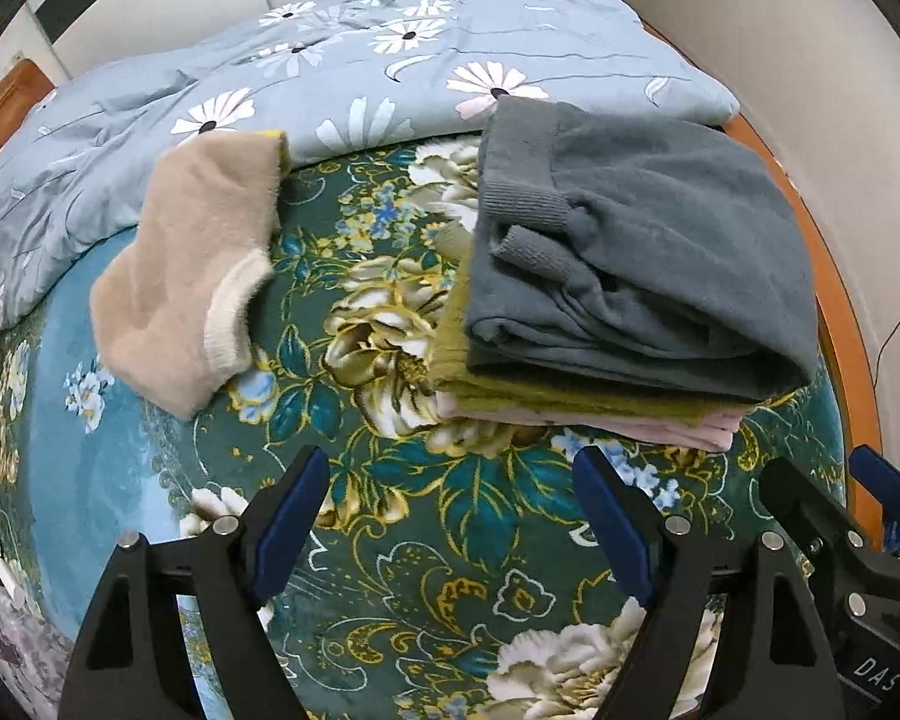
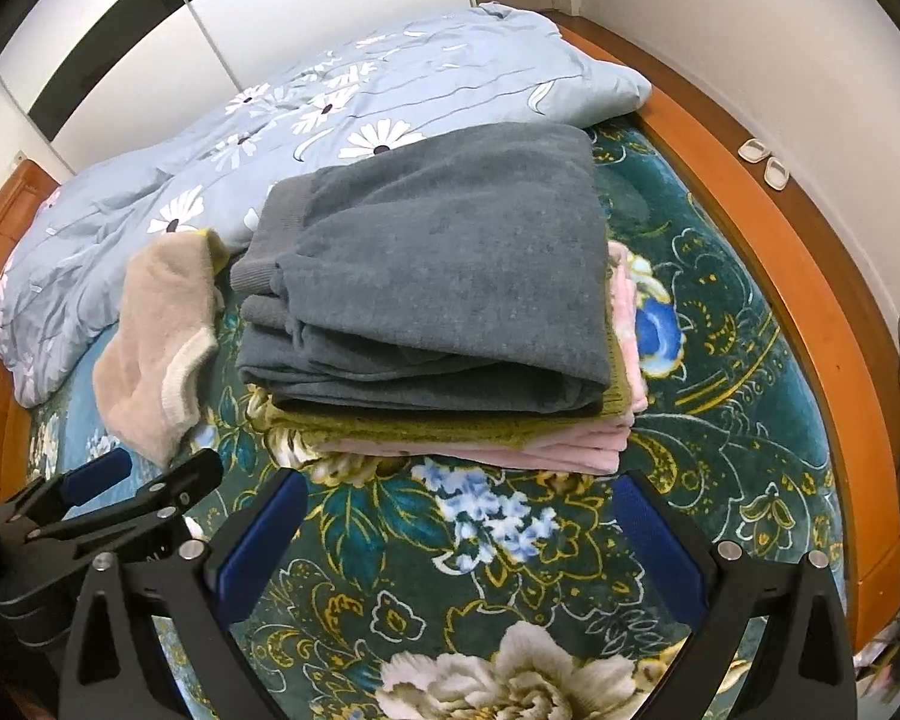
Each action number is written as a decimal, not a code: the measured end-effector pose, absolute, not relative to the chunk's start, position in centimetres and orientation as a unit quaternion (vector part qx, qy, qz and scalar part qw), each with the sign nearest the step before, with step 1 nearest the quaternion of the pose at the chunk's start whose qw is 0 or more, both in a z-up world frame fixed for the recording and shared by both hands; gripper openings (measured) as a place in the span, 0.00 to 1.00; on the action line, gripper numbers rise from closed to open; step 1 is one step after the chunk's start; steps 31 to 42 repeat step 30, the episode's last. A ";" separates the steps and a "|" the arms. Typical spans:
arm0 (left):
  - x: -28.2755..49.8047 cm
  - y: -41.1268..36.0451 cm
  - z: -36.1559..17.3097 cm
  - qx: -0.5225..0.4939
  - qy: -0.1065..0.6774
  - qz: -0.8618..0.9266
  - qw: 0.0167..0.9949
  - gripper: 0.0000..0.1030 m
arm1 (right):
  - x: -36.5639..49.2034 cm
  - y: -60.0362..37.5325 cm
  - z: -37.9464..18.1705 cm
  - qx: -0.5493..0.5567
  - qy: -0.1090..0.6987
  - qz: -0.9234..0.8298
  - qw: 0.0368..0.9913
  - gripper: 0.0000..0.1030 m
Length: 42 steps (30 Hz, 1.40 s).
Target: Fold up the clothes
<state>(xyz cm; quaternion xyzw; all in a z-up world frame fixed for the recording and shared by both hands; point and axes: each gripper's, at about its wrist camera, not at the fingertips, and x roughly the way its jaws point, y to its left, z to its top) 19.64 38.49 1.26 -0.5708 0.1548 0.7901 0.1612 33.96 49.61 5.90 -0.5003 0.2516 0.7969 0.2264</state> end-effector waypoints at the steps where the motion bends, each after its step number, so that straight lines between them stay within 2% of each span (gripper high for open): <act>1: 19.6 38.6 1.2 -0.571 0.156 0.790 0.161 0.81 | 34.0 49.7 5.8 -0.501 0.252 0.796 0.227 1.00; 42: 19.1 41.2 1.2 -0.560 0.175 0.793 0.165 0.81 | 34.3 51.6 3.9 -0.516 0.272 0.779 0.229 1.00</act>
